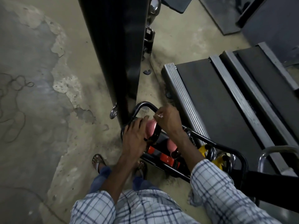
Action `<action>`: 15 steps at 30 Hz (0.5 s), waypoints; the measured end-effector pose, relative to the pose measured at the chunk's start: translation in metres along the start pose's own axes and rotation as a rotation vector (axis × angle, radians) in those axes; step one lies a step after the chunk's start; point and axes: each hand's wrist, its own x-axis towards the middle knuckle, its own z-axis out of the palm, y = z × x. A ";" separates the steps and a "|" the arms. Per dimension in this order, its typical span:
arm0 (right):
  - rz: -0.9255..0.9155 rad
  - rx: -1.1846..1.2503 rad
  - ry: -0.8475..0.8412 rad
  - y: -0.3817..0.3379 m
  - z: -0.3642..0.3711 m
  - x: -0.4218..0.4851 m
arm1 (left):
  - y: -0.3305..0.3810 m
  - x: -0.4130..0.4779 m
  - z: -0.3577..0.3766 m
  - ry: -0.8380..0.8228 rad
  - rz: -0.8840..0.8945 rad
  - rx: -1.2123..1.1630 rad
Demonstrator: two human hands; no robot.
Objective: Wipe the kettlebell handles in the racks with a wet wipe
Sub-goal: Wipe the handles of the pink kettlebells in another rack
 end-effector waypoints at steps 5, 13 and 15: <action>-0.062 0.113 0.065 -0.020 0.013 -0.075 | -0.007 0.003 -0.001 -0.067 0.049 -0.026; -0.039 0.311 0.195 -0.016 0.052 -0.119 | -0.016 0.017 -0.015 -0.314 0.226 0.024; 0.040 0.454 0.259 -0.014 0.054 -0.121 | -0.016 0.019 -0.016 -0.323 0.222 0.032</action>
